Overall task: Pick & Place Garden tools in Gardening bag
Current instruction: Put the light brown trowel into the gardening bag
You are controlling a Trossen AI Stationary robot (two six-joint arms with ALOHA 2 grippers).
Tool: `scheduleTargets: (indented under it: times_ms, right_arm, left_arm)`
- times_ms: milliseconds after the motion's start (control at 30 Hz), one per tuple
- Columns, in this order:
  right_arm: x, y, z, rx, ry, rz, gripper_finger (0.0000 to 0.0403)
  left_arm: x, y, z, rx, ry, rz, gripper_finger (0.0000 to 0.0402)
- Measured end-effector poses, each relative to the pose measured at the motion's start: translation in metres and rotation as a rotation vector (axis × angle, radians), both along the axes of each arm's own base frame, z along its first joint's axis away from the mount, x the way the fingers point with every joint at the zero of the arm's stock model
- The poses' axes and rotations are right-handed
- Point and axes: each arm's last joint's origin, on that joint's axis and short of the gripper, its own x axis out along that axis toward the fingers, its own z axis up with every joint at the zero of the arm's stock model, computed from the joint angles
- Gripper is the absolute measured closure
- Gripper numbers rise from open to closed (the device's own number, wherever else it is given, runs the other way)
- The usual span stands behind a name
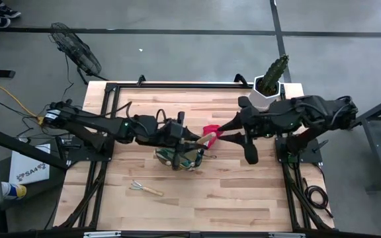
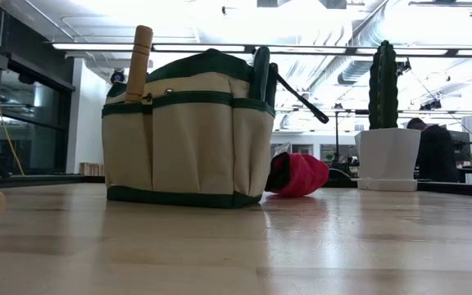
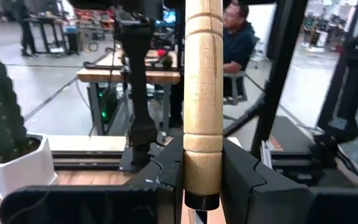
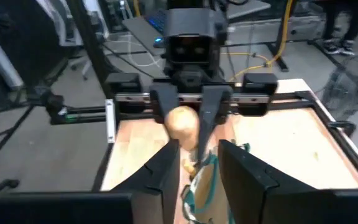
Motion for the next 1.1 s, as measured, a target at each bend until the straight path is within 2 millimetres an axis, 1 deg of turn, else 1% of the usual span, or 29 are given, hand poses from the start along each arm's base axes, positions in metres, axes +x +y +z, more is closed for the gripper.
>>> scheduleTargets:
  times_ms: [167, 267, 367, 467, 567, 833, 1100]
  right_arm:
    - [-0.006, -0.002, 0.002, 0.001, 0.006, 0.013, 0.0249]
    - [-0.008, -0.004, 0.002, -0.001, 0.007, 0.006, 0.0218]
    - [-0.007, -0.008, 0.002, -0.005, 0.015, -0.007, 0.0199]
    - [-0.006, -0.014, -0.001, -0.015, 0.041, -0.029, 0.0195]
    - [-0.005, -0.019, -0.001, -0.029, 0.042, -0.045, 0.0200]
    - [0.001, -0.029, -0.003, -0.056, 0.059, 0.015, 0.0208]
    - [0.008, -0.038, -0.006, -0.067, 0.069, 0.049, 0.0208]
  left_arm:
    - [0.005, 0.001, -0.004, -0.018, 0.003, 0.052, 0.0342]
    - [0.007, 0.005, -0.006, -0.027, 0.011, 0.073, 0.0342]
    - [0.011, 0.012, -0.006, -0.047, 0.006, 0.093, 0.0342]
    - [0.013, 0.014, -0.010, -0.043, 0.021, 0.093, 0.0342]
    - [0.013, 0.017, -0.007, -0.047, 0.002, 0.088, 0.0342]
    - [0.013, 0.017, -0.008, -0.042, 0.012, 0.084, 0.0342]
    - [0.012, 0.018, -0.012, -0.035, 0.050, 0.127, 0.0342]
